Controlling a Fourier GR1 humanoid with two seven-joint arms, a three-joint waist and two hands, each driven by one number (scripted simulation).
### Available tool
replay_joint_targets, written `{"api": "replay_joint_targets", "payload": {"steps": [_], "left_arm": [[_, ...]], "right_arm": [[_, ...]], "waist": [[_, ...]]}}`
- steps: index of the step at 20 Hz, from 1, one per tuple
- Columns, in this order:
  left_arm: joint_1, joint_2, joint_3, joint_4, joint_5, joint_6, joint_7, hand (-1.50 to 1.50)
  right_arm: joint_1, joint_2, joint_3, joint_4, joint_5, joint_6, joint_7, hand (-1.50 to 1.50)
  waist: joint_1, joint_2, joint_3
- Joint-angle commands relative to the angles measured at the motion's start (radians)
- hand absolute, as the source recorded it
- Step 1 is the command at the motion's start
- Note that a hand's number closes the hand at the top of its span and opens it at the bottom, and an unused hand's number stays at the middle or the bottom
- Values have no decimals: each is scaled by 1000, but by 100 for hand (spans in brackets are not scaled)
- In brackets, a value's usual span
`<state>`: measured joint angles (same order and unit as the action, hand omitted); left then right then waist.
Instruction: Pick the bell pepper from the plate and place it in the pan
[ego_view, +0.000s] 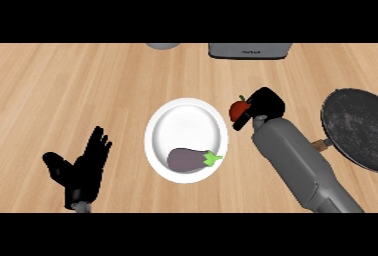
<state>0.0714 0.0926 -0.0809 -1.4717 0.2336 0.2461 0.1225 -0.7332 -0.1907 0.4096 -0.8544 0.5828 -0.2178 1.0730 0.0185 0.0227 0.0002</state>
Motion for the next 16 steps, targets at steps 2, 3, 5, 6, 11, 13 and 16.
{"api": "replay_joint_targets", "payload": {"steps": [2,3,5,6,11,13,16], "left_arm": [[-19,20,-12,-18,0,-30,12,0],[-38,-11,-33,4,-12,-18,0,0],[-51,-10,-34,11,-19,-7,21,0],[-12,3,-35,13,-3,-43,9,0],[-56,-2,-33,38,-18,-24,20,0],[-53,-18,-44,47,-31,-14,-3,0],[-61,-15,-31,54,-29,-11,-9,0]], "right_arm": [[-139,-97,-195,214,-18,-67,179,150],[-198,-109,-196,256,5,-55,195,150],[-235,-124,-171,341,82,-96,203,150],[-243,-123,-164,373,114,-132,206,150],[-393,-197,-86,466,301,-168,297,150],[-443,-222,-60,510,365,-156,336,150],[-503,-223,-74,544,405,-198,390,150]], "waist": [[56,15,1],[64,19,-1],[71,17,-1],[79,14,-1],[76,9,-4],[76,8,-5],[69,4,-3]]}}
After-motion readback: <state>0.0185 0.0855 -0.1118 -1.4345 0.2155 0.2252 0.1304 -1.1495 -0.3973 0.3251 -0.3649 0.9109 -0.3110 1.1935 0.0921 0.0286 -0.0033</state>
